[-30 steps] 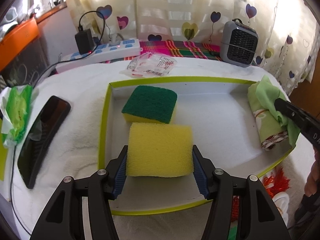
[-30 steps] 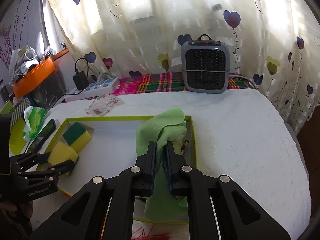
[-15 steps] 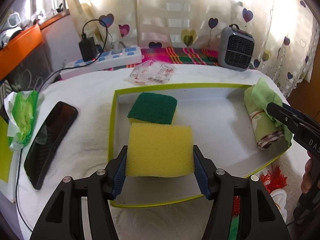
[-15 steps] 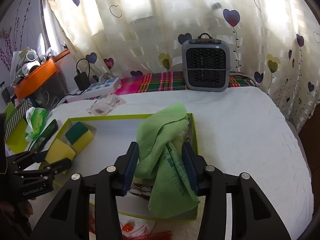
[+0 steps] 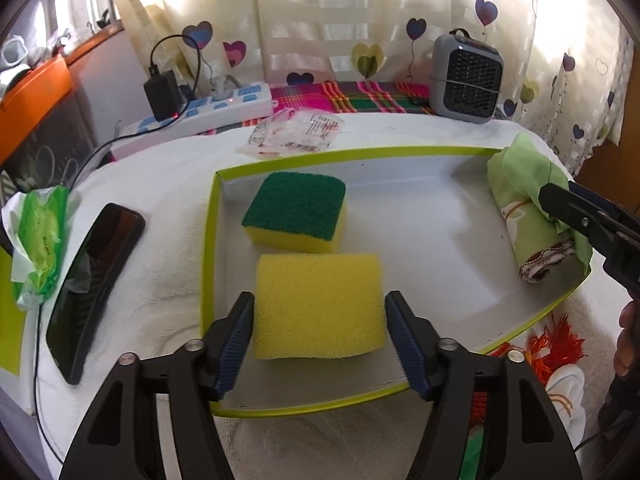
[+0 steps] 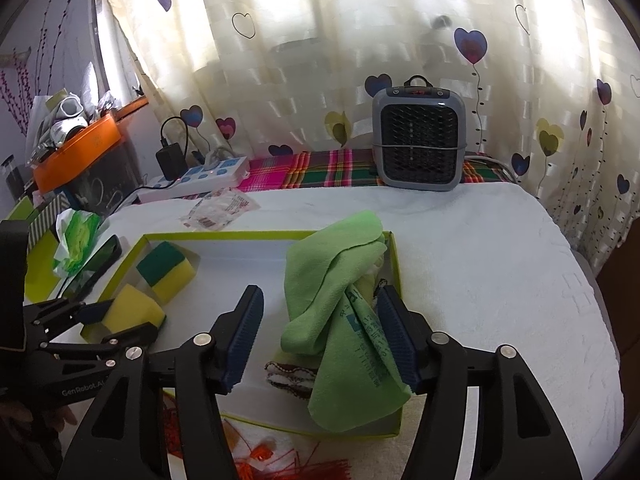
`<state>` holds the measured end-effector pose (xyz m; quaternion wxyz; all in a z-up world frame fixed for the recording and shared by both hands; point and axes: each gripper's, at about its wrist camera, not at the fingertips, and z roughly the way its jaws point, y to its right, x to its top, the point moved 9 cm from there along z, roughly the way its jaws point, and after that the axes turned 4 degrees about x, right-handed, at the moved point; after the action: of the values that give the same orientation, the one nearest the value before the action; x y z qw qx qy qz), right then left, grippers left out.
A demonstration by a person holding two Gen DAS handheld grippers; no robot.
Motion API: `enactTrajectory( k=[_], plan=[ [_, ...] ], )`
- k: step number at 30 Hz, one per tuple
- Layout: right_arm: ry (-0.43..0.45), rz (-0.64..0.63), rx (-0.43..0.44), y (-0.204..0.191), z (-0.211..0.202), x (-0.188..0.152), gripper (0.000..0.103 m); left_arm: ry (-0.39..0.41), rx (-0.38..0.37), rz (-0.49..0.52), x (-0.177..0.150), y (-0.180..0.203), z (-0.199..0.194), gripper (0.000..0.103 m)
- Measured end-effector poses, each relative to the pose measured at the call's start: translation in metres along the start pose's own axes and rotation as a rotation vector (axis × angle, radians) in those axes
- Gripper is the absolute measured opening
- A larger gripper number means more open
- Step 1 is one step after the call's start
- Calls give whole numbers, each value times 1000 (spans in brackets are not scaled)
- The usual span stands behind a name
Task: Organize soft objects
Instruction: 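Lower the yellow sponge into the box with the left gripper while the right gripper lowers the green cloth, then open the left gripper off the yellow sponge while the right gripper releases the green cloth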
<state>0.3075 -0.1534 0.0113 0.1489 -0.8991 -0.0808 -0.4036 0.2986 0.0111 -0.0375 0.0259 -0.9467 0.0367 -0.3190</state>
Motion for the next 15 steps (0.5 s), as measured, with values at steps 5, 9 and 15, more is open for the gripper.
enactTrajectory(
  k=[5, 9, 15],
  plan=[
    [3, 6, -2, 1, -1, 0, 62, 31, -19, -13, 5, -1, -7, 67],
    [11, 13, -3, 3, -2, 1, 66, 59, -29, -38, 9, -5, -15, 67],
    [9, 18, 3, 2, -5, 0, 67, 48, 38, -28, 9, -12, -15, 68]
  ],
)
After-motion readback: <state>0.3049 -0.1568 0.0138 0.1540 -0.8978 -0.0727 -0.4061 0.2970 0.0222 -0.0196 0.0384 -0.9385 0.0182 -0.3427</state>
